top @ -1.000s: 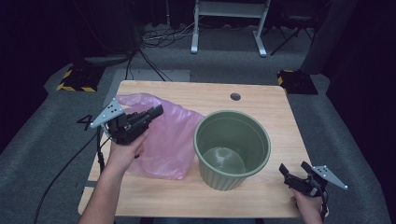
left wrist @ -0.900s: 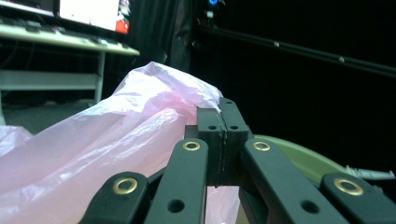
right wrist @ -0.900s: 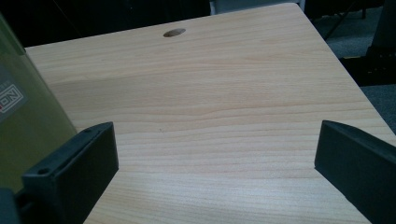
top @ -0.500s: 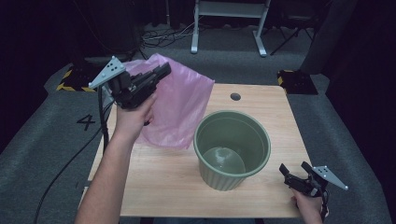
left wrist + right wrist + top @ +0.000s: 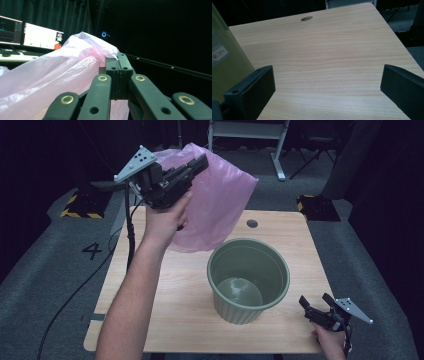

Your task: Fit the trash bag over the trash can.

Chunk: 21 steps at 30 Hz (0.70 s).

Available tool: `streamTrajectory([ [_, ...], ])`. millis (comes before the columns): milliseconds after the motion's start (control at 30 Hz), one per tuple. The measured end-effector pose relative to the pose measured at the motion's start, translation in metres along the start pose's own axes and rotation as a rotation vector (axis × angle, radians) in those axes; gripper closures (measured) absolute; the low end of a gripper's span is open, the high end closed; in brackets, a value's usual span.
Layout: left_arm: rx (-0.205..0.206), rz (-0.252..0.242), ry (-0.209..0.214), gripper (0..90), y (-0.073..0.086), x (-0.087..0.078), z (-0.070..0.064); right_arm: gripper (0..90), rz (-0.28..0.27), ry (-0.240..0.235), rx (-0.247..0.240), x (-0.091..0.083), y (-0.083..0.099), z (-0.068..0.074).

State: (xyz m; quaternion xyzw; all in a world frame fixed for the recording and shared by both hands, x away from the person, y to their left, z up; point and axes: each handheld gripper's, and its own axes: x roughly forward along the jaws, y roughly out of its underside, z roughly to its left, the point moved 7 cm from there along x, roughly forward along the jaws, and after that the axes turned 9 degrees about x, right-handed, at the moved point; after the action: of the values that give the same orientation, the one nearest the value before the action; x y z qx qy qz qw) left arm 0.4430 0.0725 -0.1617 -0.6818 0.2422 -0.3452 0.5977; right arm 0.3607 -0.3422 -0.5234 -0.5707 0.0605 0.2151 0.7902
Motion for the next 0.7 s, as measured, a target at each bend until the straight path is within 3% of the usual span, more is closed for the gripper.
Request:
streamTrajectory([
  [133, 0.001, -0.025, 0.041, 89.7, -0.002, 0.007, -0.014, 0.0, 0.000, 0.006, -0.005, 0.000, 0.000, 0.001],
  [300, 0.020, -0.006, 0.073, 89.7, -0.009, 0.020, -0.033, 0.0, 0.000, 0.005, -0.004, 0.000, 0.001, 0.001],
  [533, 0.008, 0.011, 0.115, 89.7, -0.006, 0.033, -0.053, 0.0, 0.003, -0.002, -0.006, 0.000, 0.000, 0.001],
  [700, 0.040, 0.017, 0.165, 89.7, -0.011, 0.044, -0.078, 0.0, -0.002, -0.003, -0.004, -0.001, 0.000, 0.001],
])
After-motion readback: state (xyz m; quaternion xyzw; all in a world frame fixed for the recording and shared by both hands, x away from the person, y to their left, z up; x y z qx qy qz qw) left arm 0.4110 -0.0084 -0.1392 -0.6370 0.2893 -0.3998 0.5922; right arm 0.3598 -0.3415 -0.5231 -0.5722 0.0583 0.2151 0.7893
